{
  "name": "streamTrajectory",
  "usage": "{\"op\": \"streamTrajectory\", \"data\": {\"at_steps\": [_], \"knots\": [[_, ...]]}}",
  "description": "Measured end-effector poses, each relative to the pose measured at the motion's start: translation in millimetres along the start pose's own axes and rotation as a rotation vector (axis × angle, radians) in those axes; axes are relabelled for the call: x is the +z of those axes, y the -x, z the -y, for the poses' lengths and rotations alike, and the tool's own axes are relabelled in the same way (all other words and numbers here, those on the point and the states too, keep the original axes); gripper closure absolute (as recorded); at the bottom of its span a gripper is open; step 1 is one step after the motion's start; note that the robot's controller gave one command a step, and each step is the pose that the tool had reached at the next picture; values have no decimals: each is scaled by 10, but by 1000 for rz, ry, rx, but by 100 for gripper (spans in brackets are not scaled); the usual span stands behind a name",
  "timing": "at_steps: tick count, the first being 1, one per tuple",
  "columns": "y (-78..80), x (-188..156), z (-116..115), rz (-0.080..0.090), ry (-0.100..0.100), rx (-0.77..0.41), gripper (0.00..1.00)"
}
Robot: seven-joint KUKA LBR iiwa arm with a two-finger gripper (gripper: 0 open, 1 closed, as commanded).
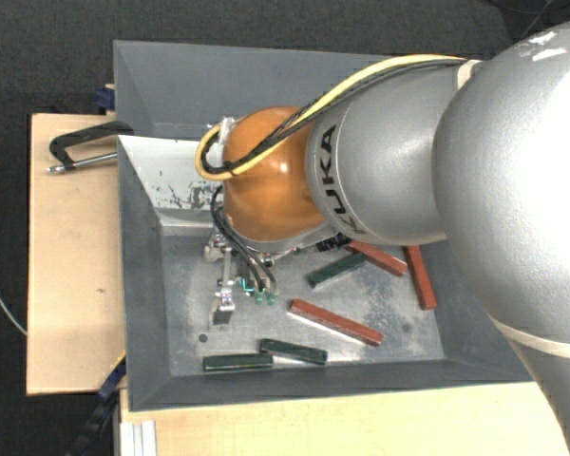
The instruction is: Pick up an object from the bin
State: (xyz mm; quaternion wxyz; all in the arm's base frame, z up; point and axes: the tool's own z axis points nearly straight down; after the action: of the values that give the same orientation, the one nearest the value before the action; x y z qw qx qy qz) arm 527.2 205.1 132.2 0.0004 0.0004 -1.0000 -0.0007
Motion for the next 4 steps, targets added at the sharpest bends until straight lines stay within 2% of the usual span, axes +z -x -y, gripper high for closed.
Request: {"op": "streamTrajectory", "data": {"at_steps": [1,2,3,4], "knots": [[-36,121,95,5,2,-144,0],[-119,288,267,-2,-2,-365,0],[-179,289,370,-1,0,-240,0],[-179,190,607,0,0,-261,0]]}}
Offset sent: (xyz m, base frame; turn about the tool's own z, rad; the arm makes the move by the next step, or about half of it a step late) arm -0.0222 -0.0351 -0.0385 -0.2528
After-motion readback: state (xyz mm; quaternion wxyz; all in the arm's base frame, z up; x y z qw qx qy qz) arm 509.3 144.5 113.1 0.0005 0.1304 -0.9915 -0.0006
